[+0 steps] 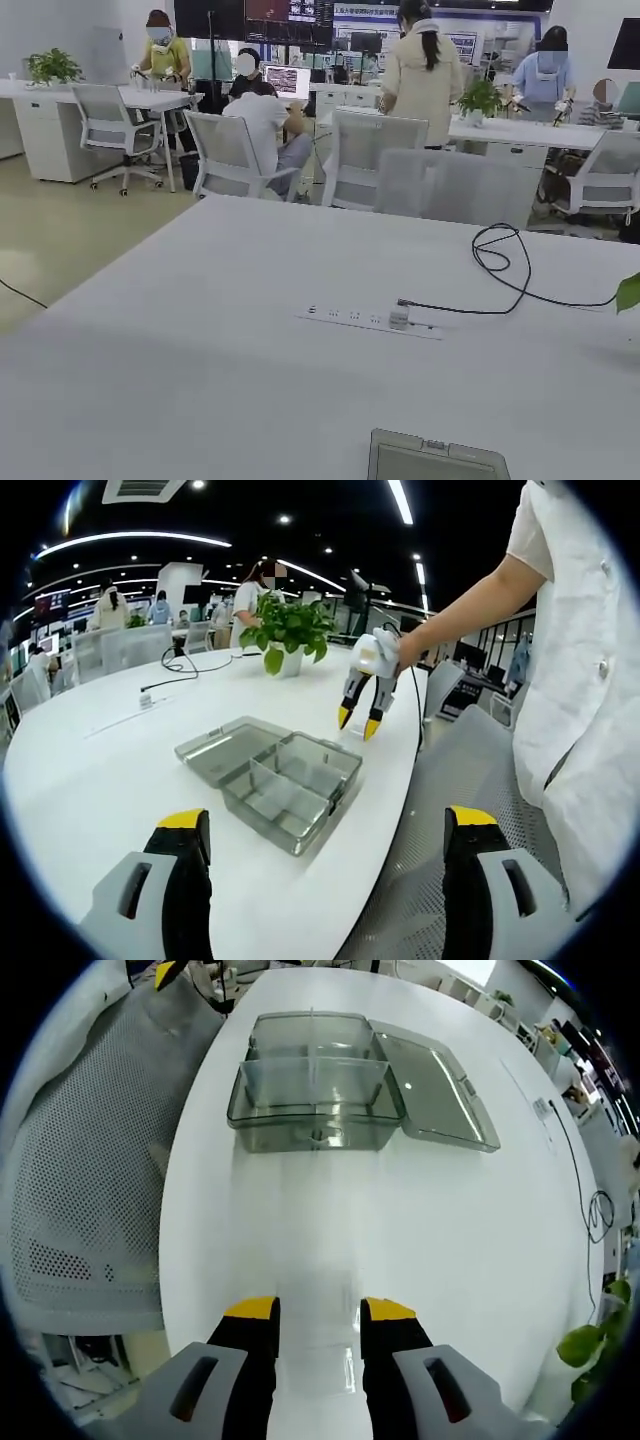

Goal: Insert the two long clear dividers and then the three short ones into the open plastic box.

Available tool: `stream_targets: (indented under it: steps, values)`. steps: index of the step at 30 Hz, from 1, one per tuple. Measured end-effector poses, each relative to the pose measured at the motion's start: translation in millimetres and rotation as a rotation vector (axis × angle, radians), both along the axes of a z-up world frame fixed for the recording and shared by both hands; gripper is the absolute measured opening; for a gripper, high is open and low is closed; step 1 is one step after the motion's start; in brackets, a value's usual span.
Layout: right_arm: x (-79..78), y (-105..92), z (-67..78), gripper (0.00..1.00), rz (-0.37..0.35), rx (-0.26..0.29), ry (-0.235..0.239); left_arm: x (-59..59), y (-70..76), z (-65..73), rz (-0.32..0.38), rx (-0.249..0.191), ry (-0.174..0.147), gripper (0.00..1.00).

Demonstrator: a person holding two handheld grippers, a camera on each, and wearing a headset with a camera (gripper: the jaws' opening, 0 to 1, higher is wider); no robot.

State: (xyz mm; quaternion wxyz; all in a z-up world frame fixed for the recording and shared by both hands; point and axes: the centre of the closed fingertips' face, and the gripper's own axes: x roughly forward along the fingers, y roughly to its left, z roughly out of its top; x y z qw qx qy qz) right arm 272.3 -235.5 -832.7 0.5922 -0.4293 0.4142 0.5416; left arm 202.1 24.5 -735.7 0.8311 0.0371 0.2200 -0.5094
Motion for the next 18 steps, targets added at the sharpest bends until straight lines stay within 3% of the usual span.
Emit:
stream_targets:
  steps: [9, 18]
  values:
    - [0.2, 18.2, 45.6, 0.33, -0.046, 0.094, -0.065, 7.3, -3.7, 13.4, 0.014, -0.025, -0.004, 0.98]
    - [-3.1, 50.4, 96.2, 0.33, -0.043, 0.184, -0.14, 21.4, -17.2, 40.2, 0.055, -0.111, 0.017, 0.93]
